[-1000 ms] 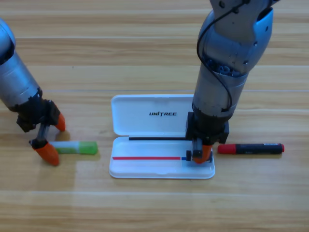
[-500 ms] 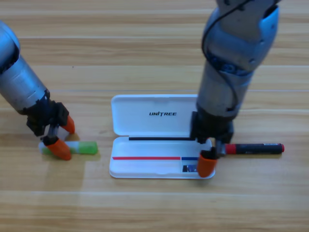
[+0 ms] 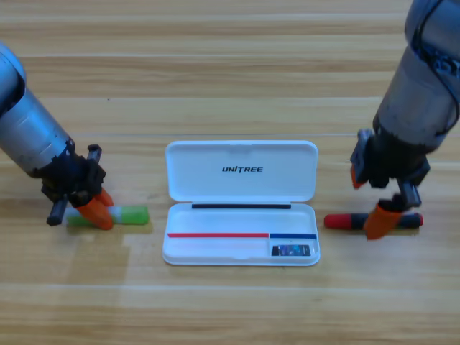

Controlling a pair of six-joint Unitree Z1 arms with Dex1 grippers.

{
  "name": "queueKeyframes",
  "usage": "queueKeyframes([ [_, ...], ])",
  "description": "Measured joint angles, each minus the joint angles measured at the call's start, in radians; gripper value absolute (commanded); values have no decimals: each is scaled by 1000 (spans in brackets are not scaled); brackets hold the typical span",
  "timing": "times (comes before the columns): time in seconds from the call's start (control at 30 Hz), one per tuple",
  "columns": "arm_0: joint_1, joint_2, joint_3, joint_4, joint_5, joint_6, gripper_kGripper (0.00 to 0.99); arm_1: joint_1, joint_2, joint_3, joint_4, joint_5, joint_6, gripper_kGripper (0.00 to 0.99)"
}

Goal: Clean up eraser and pencils

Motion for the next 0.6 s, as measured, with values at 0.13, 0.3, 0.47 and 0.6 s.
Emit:
queueKeyframes([
  [0.13,-1,-3,-5,18,5,0,0,-62,82,-15,-19,0,-28,816],
  [0.3,0,-2,-172,281,-25,0,0,-97,170,-33,-21,-2,-47,808],
  [0.47,0,7,-452,557,-120,0,0,-112,215,-68,-24,-24,-65,617],
  [0.6,0,24,-552,648,-167,-2,0,-122,226,-75,-24,-41,-75,328],
])
